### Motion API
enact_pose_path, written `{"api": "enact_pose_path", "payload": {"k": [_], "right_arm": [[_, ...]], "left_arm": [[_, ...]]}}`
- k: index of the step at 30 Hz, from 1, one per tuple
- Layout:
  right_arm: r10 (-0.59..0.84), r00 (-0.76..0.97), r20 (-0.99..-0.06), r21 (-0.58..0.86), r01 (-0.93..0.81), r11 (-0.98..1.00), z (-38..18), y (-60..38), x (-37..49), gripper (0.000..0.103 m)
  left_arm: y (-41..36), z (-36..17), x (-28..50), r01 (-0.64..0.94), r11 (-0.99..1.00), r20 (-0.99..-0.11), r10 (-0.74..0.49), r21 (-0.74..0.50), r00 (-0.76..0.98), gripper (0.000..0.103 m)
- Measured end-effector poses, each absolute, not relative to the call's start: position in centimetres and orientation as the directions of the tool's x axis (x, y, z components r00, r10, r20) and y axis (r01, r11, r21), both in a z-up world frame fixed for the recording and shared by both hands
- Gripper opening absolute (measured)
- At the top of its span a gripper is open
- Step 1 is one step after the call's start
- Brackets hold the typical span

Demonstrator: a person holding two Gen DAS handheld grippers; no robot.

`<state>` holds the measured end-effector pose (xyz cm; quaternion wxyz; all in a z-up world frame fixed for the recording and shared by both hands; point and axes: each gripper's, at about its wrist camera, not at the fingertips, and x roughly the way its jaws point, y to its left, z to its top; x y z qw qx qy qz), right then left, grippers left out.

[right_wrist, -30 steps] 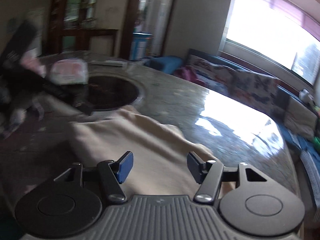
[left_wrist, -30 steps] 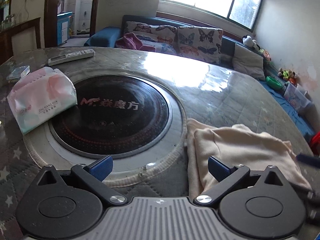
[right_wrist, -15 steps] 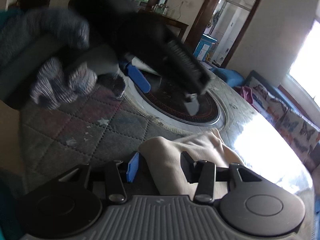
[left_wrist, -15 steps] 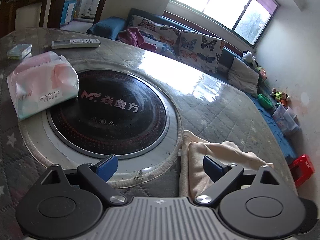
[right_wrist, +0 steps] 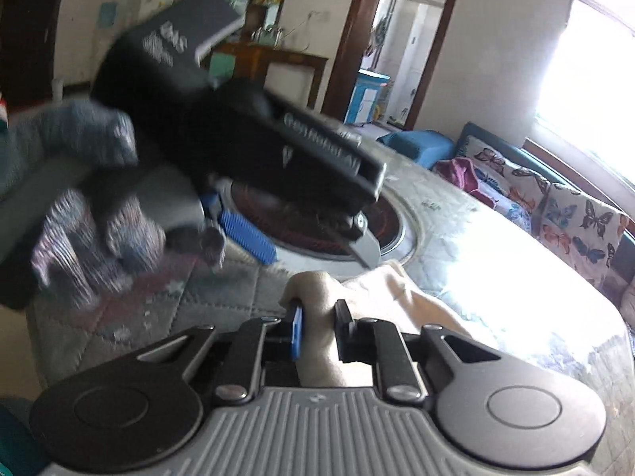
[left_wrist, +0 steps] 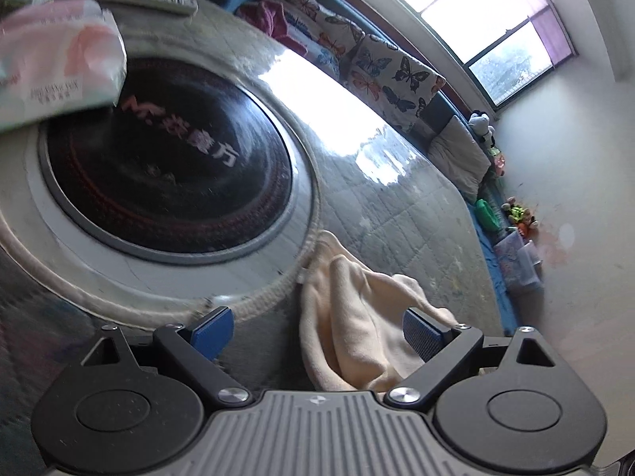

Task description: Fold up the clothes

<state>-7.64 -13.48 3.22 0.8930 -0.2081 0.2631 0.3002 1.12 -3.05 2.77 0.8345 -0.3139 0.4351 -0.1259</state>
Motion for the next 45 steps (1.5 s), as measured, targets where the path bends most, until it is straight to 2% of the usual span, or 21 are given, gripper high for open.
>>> {"api": "enact_pose_path", "payload": {"k": [5, 8, 11, 13, 14, 15, 16, 20, 24, 34, 38, 45], "right_arm": [[0.452, 0.684, -0.573, -0.175, -0.641, 0.747, 4.4, -15.1, -8.4, 0.014], [0.468, 0.681, -0.562, -0.153, -0.642, 0.751, 4.6, -15.7, -8.8, 0.014], [0.489, 0.672, -0.557, -0.131, -0.652, 0.747, 4.7, -16.5, -9.5, 0.014], [0.498, 0.663, -0.559, -0.122, -0.660, 0.741, 4.6, -16.9, -9.8, 0.014], [0.502, 0.659, -0.561, -0.117, -0.663, 0.739, 4.6, -17.1, -9.8, 0.014], [0.506, 0.654, -0.563, -0.111, -0.666, 0.737, 4.5, -17.3, -9.8, 0.014], [0.510, 0.648, -0.566, -0.105, -0.670, 0.735, 4.5, -17.5, -9.8, 0.015], [0.516, 0.635, -0.576, -0.061, -0.662, 0.747, 4.1, -18.8, -10.2, 0.021], [0.485, 0.659, -0.575, -0.022, -0.604, 0.796, 3.9, -20.9, -11.3, 0.023], [0.221, 0.772, -0.596, 0.023, -0.259, 0.966, 2.4, -30.2, -9.2, 0.027], [0.159, 0.781, -0.604, 0.108, -0.118, 0.987, 1.5, -35.0, -6.7, 0.032], [0.176, 0.763, -0.621, 0.232, -0.035, 0.972, -1.0, -38.9, -4.5, 0.034]], "left_arm": [[-3.8, 1.8, 1.7, -0.087, 0.706, -0.620, -0.548, -0.703, 0.563, 0.093], [-4.1, 1.2, 1.9, -0.096, 0.654, -0.593, -0.602, -0.750, 0.535, 0.084], [-4.3, 0.1, 2.0, -0.118, 0.583, -0.555, -0.663, -0.804, 0.503, 0.069], [-4.1, -0.7, 1.9, -0.149, 0.559, -0.551, -0.670, -0.815, 0.497, 0.047], [-4.0, -1.1, 1.9, -0.168, 0.549, -0.551, -0.672, -0.819, 0.495, 0.040], [-3.8, -1.4, 1.9, -0.180, 0.541, -0.551, -0.673, -0.822, 0.493, 0.028], [-3.6, -1.6, 1.9, -0.192, 0.533, -0.551, -0.674, -0.824, 0.492, 0.024], [-3.2, -2.0, 1.8, -0.197, 0.531, -0.551, -0.673, -0.824, 0.493, 0.022], [-3.2, -1.6, 1.8, -0.174, 0.563, -0.567, -0.661, -0.808, 0.492, 0.022], [-4.1, -0.8, 1.6, -0.138, 0.609, -0.586, -0.639, -0.781, 0.497, 0.022], [-4.3, -0.6, 1.7, -0.129, 0.623, -0.593, -0.631, -0.771, 0.500, 0.022], [-4.7, -0.3, 1.7, -0.113, 0.647, -0.605, -0.618, -0.754, 0.503, 0.022]]}}
